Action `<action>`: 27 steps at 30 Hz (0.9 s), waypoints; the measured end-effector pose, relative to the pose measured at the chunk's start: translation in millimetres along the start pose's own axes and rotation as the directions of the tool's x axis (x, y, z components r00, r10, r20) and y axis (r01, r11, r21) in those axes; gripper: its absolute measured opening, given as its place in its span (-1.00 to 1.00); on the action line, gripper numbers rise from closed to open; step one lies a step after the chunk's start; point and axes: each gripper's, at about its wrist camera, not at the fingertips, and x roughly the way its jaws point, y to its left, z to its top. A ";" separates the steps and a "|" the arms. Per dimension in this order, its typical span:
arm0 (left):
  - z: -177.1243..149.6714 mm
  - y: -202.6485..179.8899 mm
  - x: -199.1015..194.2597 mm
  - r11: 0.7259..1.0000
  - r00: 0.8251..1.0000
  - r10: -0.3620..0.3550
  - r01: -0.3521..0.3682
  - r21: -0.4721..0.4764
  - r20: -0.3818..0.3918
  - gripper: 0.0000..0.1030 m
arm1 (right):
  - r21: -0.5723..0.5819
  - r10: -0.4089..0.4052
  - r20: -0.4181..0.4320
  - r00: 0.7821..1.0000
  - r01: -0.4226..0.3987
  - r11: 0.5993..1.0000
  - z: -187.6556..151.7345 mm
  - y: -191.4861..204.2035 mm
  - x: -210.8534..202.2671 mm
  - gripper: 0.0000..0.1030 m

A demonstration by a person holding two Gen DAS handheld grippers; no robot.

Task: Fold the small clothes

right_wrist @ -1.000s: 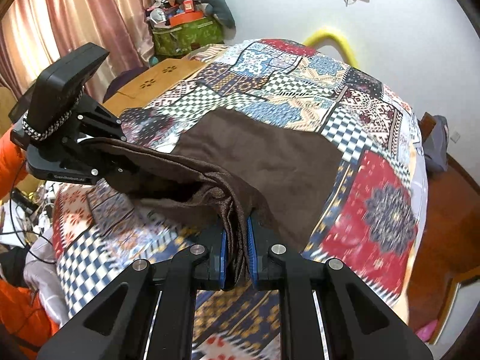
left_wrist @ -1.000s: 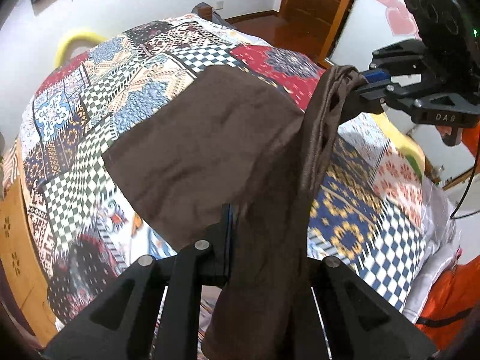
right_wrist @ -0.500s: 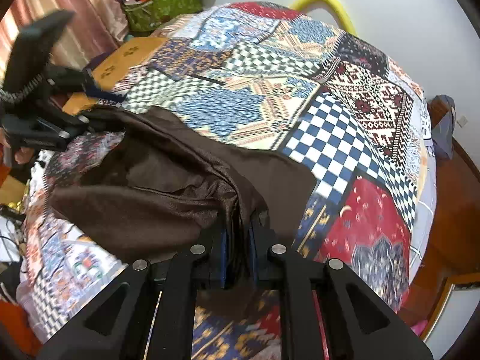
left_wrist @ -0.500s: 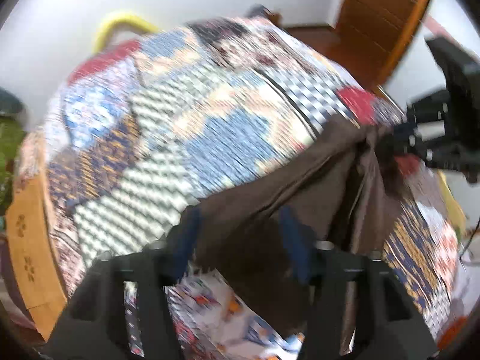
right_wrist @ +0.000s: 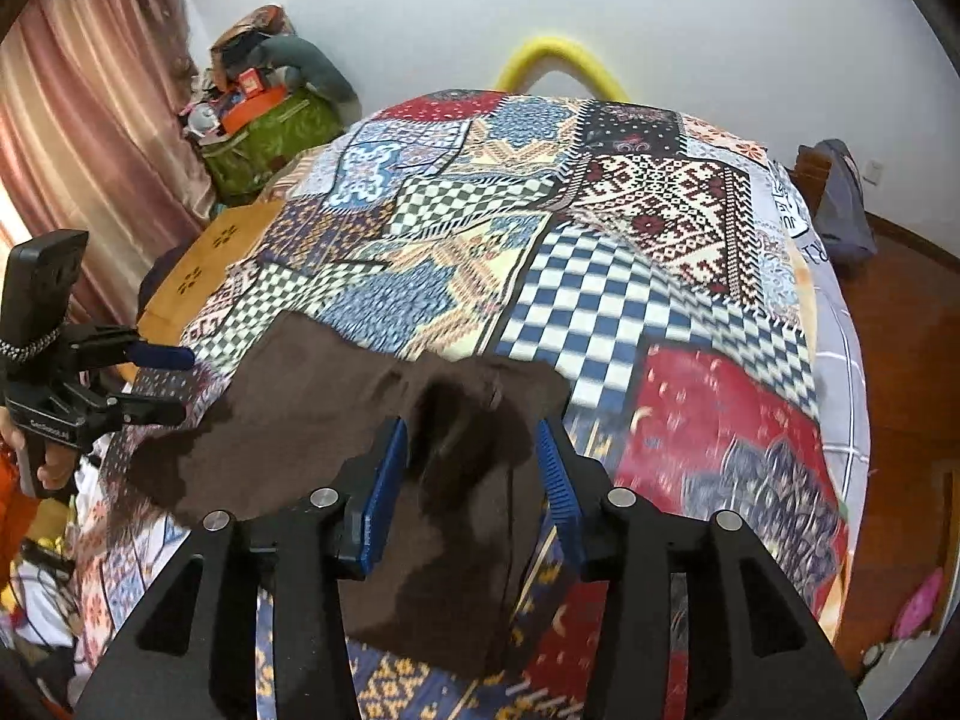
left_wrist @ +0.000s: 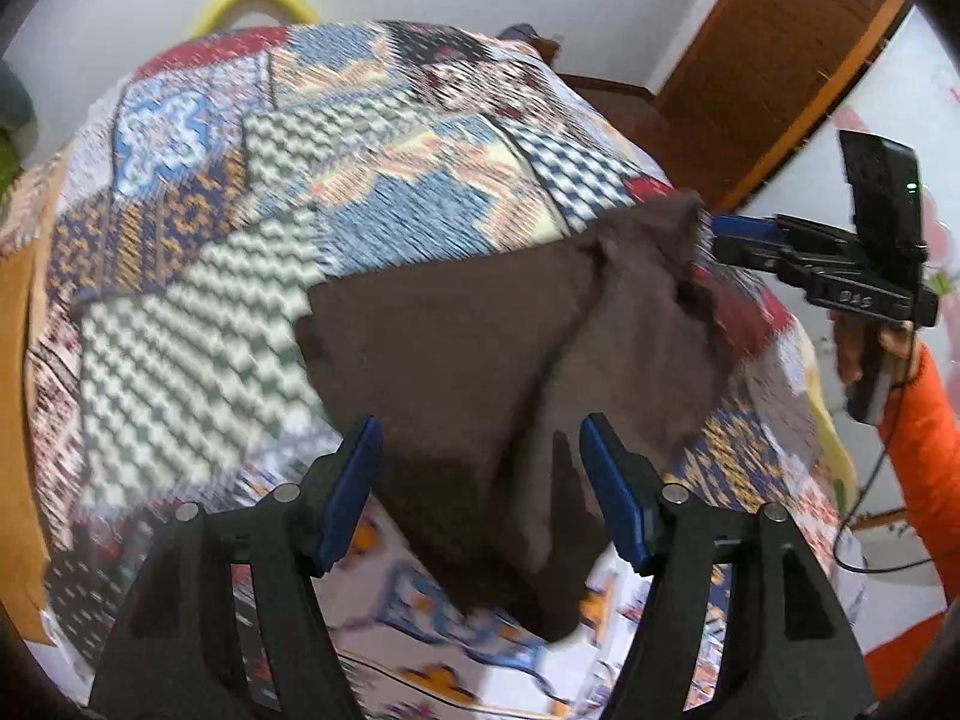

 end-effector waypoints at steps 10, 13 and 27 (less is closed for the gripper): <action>-22.6 -26.6 20.1 0.995 0.996 0.094 -0.094 0.022 0.005 -0.86 | 0.034 -0.018 0.011 1.000 0.017 0.999 -26.4 1.9 26.7 -0.76; -19.3 -33.8 13.2 0.988 0.988 0.137 -0.142 0.064 0.068 -0.88 | 0.044 -0.011 0.022 1.000 0.010 0.999 -25.6 -1.1 25.1 -0.87; 1.5 5.4 24.8 0.967 0.959 0.253 -0.250 -0.047 0.124 -0.39 | 0.140 -0.108 0.075 0.991 0.096 0.985 -46.6 -20.0 8.8 -0.88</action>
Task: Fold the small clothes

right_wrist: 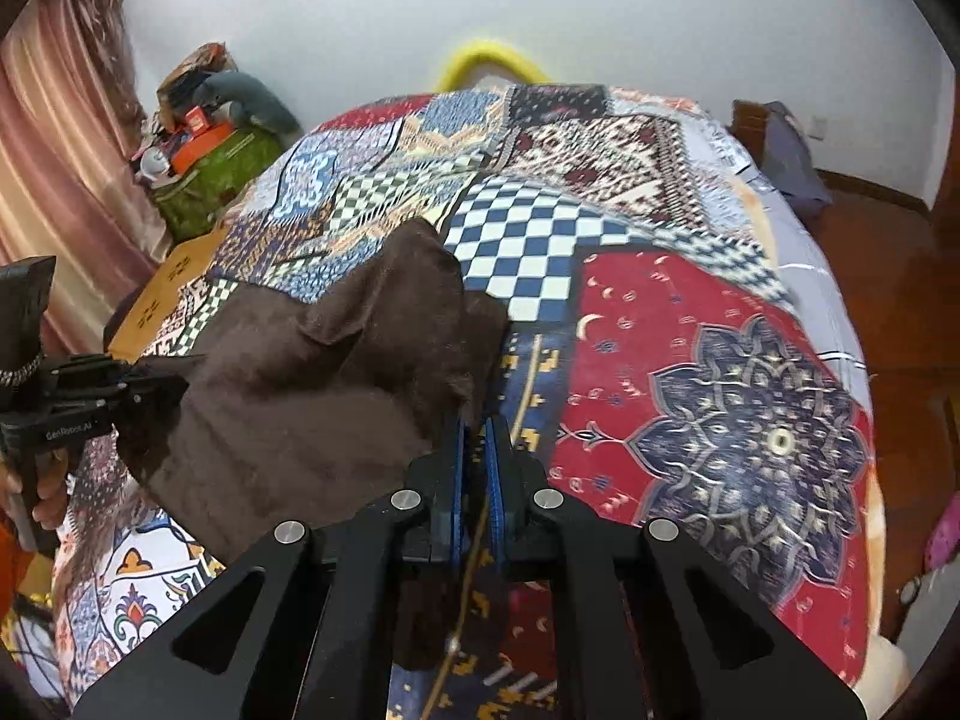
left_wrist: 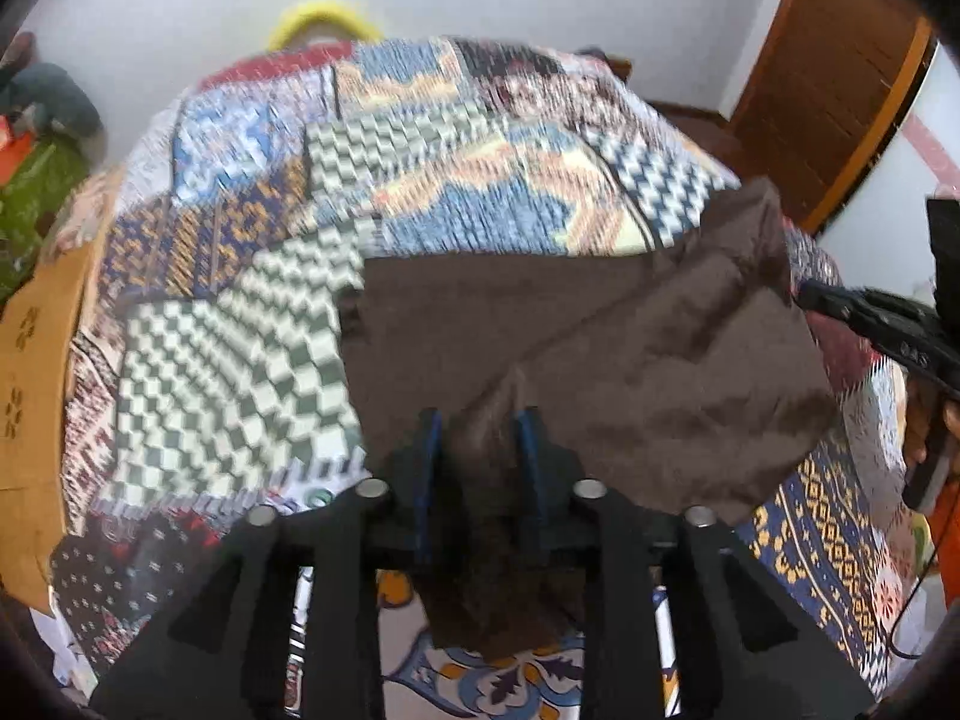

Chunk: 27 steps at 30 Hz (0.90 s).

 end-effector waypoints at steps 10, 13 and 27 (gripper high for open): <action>-4.4 -5.6 -48.5 0.999 0.994 -0.020 0.016 0.035 0.104 0.22 | -0.126 0.092 0.085 0.992 -0.080 0.989 0.0 52.1 -32.9 -0.10; -17.6 -20.2 -40.8 0.995 0.996 -0.002 -0.007 0.097 0.087 0.32 | -0.149 0.114 0.058 0.992 -0.105 0.983 -7.2 71.9 -17.8 -0.03; -52.8 28.1 -36.1 0.998 0.999 0.023 -0.020 -0.065 0.041 0.36 | -0.073 0.036 -0.013 0.999 -0.037 0.997 -44.6 48.7 -13.4 -0.03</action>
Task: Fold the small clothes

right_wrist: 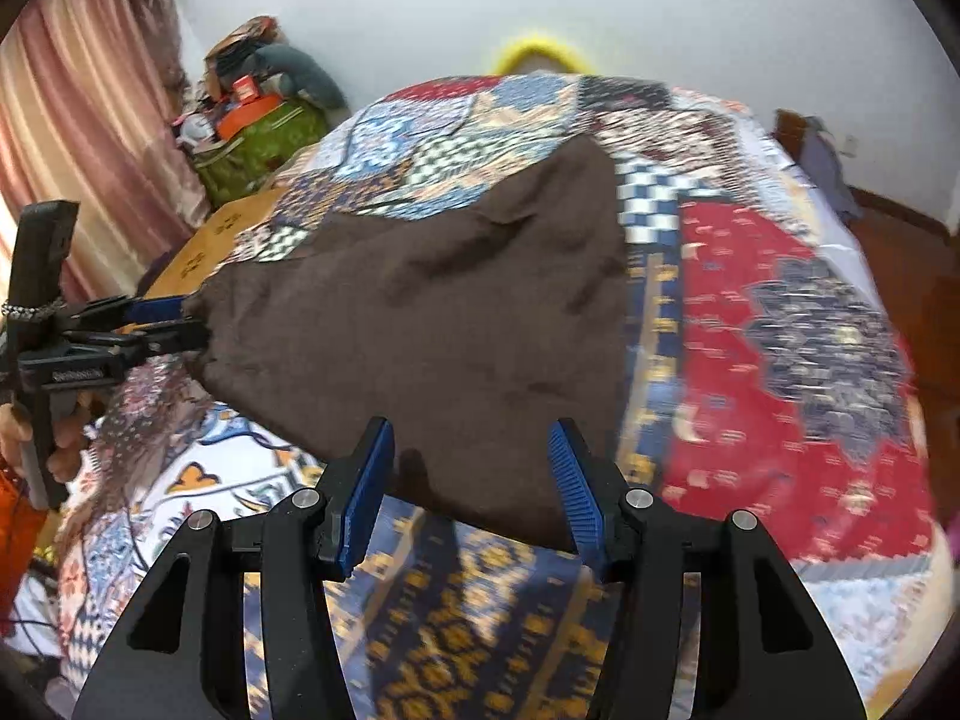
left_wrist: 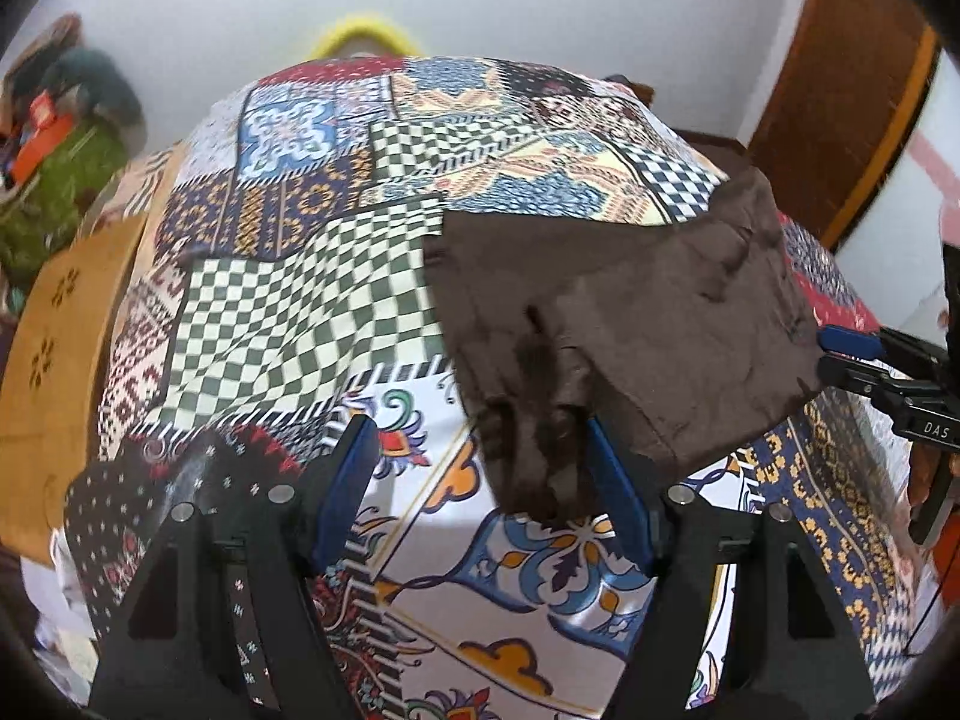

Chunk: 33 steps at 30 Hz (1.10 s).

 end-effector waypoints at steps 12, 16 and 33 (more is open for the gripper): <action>16.0 -0.8 -5.9 0.985 0.989 -0.141 0.144 -0.100 0.032 0.40 | 0.108 -0.059 0.004 0.998 0.058 0.992 9.4 -35.4 7.9 0.09; 18.4 0.0 -3.9 0.980 0.986 -0.165 0.168 -0.106 0.036 0.49 | 0.113 -0.035 0.022 0.999 0.032 0.993 9.9 -34.6 12.5 0.10; 35.8 9.0 75.6 0.952 0.972 -0.230 0.216 -0.218 -0.042 -0.29 | 0.145 0.048 0.022 0.999 -0.051 0.988 29.3 -22.2 38.7 -0.36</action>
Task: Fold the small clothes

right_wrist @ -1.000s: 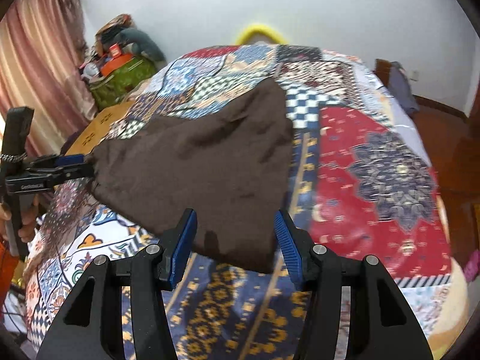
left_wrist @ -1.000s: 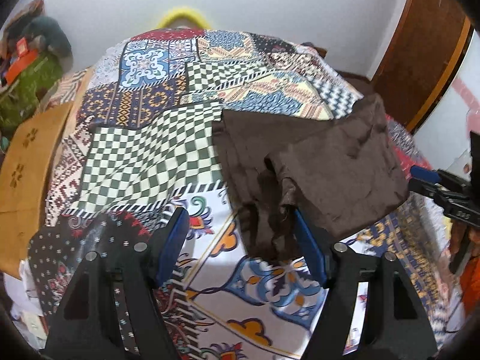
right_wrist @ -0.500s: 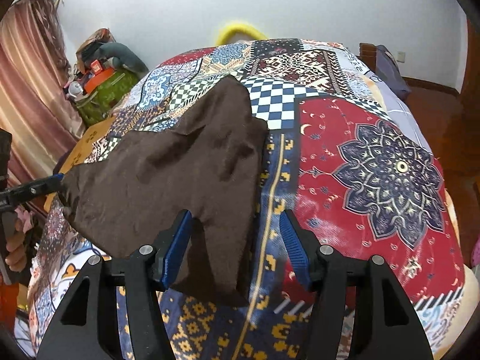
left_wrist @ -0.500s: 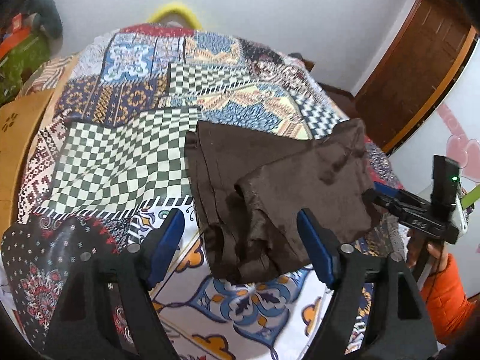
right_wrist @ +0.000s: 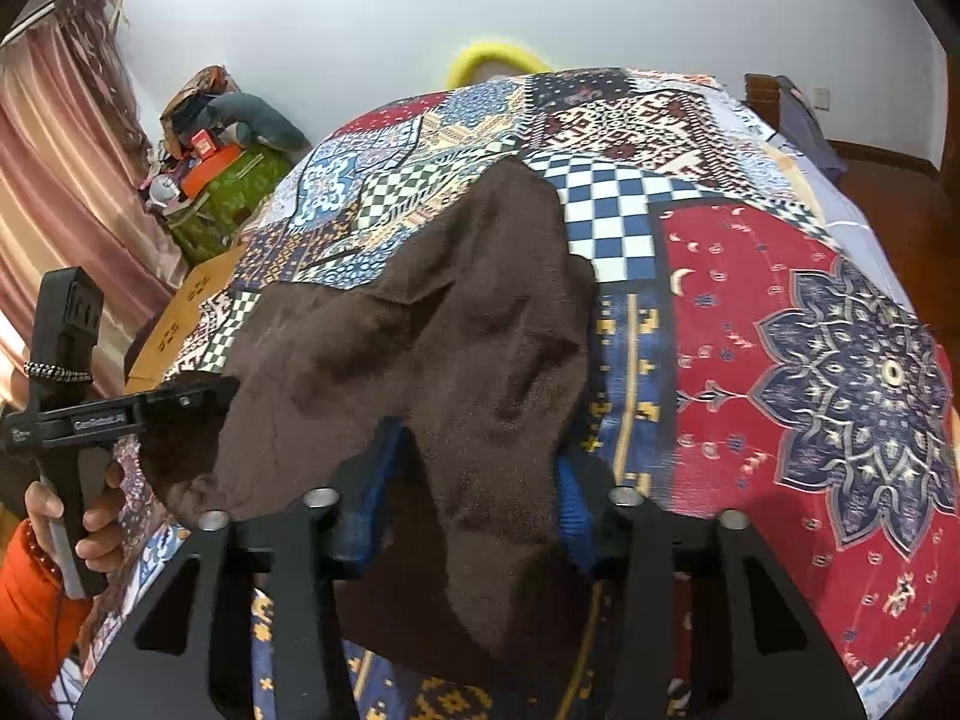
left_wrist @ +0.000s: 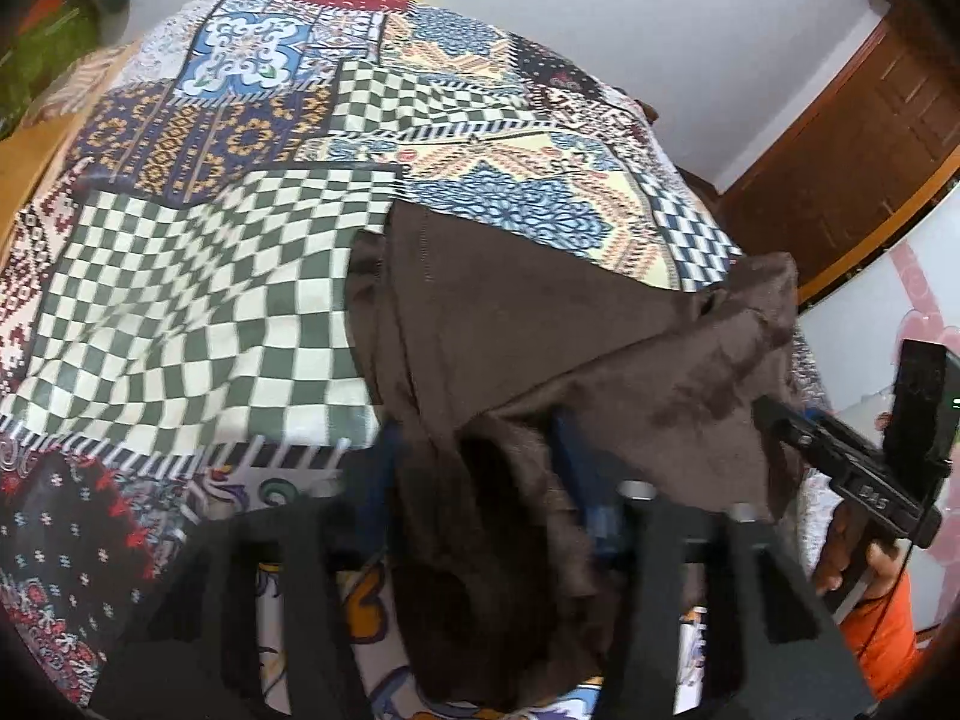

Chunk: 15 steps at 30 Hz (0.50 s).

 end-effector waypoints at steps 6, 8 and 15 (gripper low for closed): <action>-5.0 -8.0 -25.5 1.000 0.999 0.001 -0.001 0.016 0.039 -0.76 | 0.025 0.074 -0.008 0.997 -0.074 0.997 -0.2 10.2 -8.7 -0.78; -8.6 -12.4 -44.5 0.999 0.997 0.004 -0.007 0.038 0.077 -0.77 | 0.022 0.099 0.001 0.995 -0.099 0.995 -0.6 16.4 -16.6 -0.83; -27.7 -14.8 -105.3 0.998 0.990 -0.005 -0.003 0.059 0.140 -0.77 | -0.039 0.146 0.028 0.989 -0.145 0.989 -2.2 57.5 -48.1 -0.84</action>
